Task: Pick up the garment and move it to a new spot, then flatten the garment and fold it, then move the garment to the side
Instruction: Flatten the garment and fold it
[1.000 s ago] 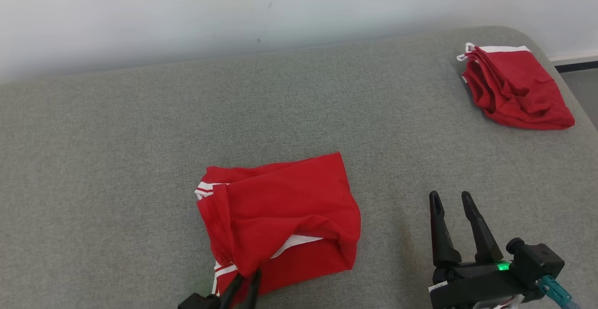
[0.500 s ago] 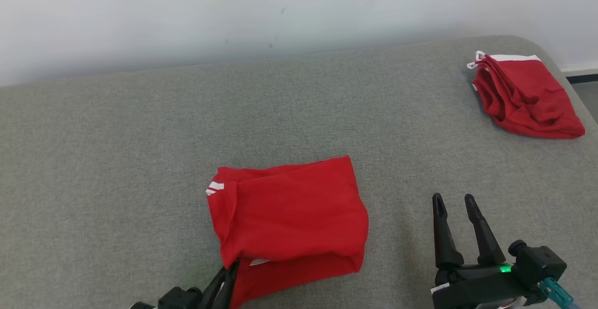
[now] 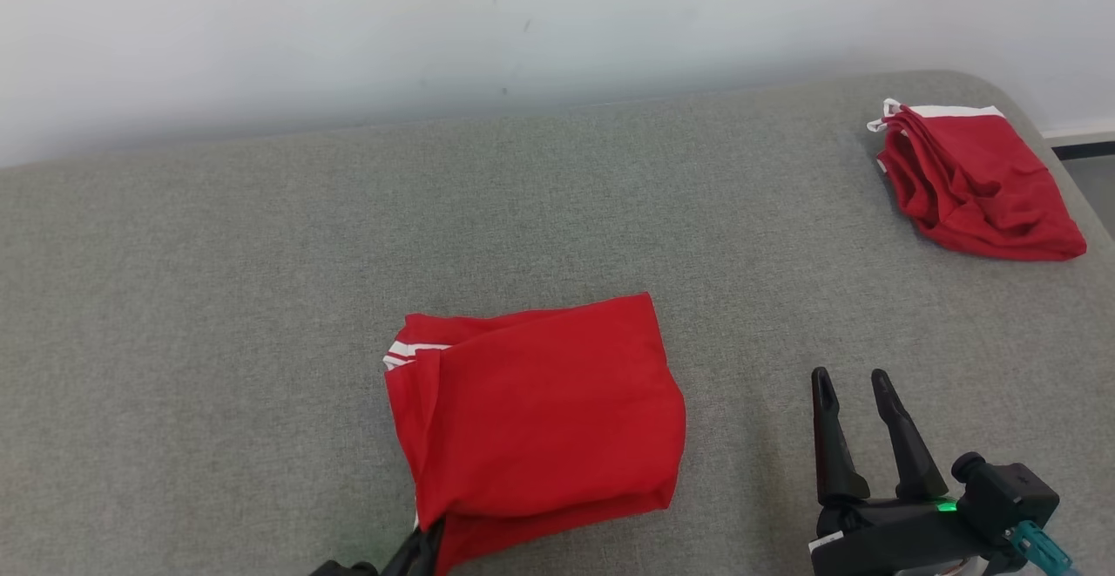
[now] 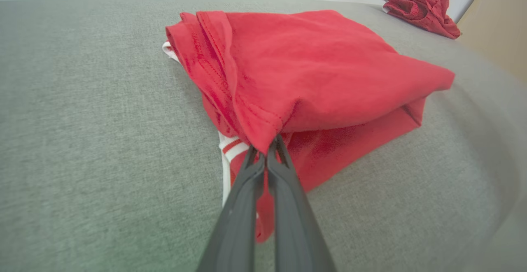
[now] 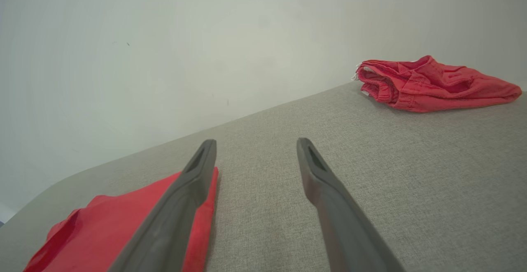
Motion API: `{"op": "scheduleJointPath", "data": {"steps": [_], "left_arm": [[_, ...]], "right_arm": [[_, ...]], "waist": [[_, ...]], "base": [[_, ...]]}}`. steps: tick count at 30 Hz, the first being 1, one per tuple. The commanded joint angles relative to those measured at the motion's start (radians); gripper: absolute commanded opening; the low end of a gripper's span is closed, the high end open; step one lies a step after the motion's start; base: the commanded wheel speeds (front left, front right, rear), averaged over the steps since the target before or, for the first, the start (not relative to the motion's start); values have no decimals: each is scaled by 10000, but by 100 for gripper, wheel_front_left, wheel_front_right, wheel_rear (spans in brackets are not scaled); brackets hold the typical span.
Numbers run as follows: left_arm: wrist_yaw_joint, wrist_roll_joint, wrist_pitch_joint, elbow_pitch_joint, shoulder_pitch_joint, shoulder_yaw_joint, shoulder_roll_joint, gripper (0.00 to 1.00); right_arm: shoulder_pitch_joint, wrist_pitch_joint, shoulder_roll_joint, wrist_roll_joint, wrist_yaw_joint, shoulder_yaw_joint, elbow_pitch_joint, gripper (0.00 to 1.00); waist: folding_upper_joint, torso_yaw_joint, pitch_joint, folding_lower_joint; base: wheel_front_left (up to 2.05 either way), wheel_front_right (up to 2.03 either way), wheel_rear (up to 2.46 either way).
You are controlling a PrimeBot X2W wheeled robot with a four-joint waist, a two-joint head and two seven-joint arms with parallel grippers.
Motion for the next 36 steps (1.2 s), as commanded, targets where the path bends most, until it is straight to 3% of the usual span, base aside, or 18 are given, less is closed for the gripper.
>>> {"op": "scheduleJointPath", "data": {"steps": [1,5,7,9,10,11,12,19,36], "left_arm": [[57,15,-27,-18,47,115,-21,0],[50,149,-27,-100,47,381,-128,0],[42,207,-27,-7,76,423,-165,15],[32,232,-27,33,75,478,-207,11],[27,244,-27,61,97,510,-224,30],[25,276,-27,28,109,563,-245,73],[23,297,-27,-5,147,617,-276,100],[15,467,-27,-755,511,1295,-485,100],[226,1280,-27,-2762,1207,4518,-692,100]], "right_arm": [[95,-1,-23,-8,-29,-31,19,100],[121,-1,-16,-83,-29,-60,40,100],[133,-1,-8,-104,-29,-44,69,100],[135,-1,-9,-110,-29,-18,87,100],[140,0,-18,-109,-29,-16,97,100],[147,-1,-28,-106,-29,-21,94,100],[159,-1,-38,-101,-29,-25,97,100],[244,0,-96,-65,-29,-141,83,100],[477,-1,-98,-196,-30,-290,-68,100]], "waist": [[-1,17,-20,0],[-1,67,-89,0],[-1,86,-125,0],[-1,99,-154,0],[-1,105,-175,0],[-1,116,-185,0],[-1,123,-203,0],[-1,247,-333,0],[-1,537,-842,0]], "base": [[0,0,0],[0,0,0],[0,0,0],[0,0,0],[0,0,0],[0,0,0],[0,0,0],[0,0,0],[0,0,0]]}}
